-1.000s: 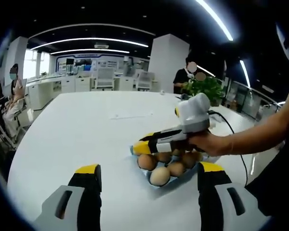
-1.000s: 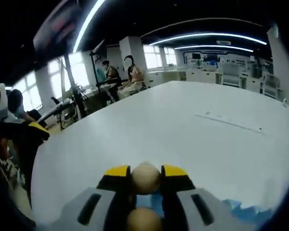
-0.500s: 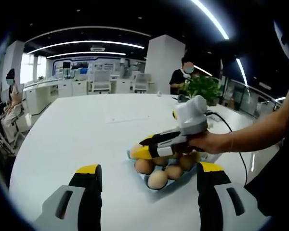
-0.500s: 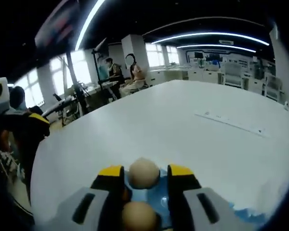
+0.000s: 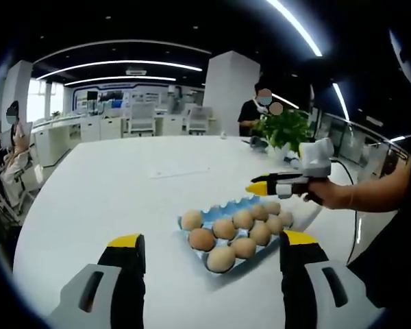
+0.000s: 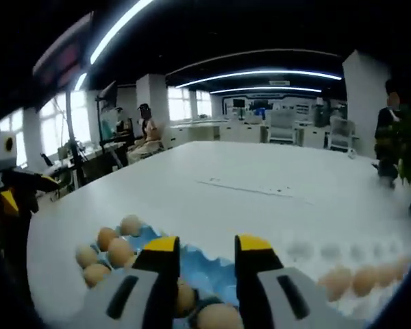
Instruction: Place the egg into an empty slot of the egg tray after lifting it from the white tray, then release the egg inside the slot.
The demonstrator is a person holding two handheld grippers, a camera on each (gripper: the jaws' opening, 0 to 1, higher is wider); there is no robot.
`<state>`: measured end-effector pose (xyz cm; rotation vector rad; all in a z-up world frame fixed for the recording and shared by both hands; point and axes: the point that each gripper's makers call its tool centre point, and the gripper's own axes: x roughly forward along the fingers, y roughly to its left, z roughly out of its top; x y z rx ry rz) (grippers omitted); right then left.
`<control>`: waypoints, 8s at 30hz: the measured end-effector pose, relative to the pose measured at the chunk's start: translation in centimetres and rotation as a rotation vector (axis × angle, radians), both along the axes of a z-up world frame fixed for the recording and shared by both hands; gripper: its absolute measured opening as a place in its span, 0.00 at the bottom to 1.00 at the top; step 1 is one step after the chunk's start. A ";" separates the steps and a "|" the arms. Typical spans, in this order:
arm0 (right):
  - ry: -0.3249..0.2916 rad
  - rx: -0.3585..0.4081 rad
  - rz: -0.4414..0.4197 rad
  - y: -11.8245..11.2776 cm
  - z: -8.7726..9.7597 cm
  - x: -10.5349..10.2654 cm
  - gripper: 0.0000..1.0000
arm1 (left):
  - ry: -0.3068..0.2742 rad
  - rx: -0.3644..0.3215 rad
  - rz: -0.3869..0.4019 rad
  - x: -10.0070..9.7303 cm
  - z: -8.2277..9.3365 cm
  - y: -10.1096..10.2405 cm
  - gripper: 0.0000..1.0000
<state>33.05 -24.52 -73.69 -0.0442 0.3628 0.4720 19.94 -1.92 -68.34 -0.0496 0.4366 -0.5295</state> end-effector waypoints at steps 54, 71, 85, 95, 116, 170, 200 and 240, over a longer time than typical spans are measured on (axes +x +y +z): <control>-0.083 0.020 -0.031 -0.7 2.3 0.3 0.25 | 0.022 0.005 -0.003 -0.5 -0.8 -0.2 0.92; -0.066 0.026 0.198 9.4 2.1 0.5 0.26 | 0.026 -0.008 0.011 -0.3 -0.8 0.3 0.90; -0.014 0.006 0.284 13.4 -0.2 0.2 0.26 | 0.040 -0.002 0.025 -0.1 -1.4 0.8 0.89; 0.021 -0.002 0.324 15.2 -1.6 -0.4 0.26 | 0.043 0.002 0.023 -0.3 -1.6 0.7 0.88; 0.174 0.074 0.319 15.4 -3.6 -0.4 0.27 | 0.037 0.002 0.047 -0.2 -1.3 1.0 0.85; -0.021 -0.092 -0.393 -15.6 -1.4 1.1 0.26 | 0.016 0.005 -0.001 0.2 -0.2 -0.4 0.83; -0.061 -0.085 -0.302 -12.8 0.5 0.7 0.25 | 0.020 0.033 0.011 -0.3 -0.9 0.2 0.87; -0.036 0.025 0.150 7.3 0.7 0.6 0.25 | 0.027 0.031 0.006 -0.4 -1.0 0.3 0.90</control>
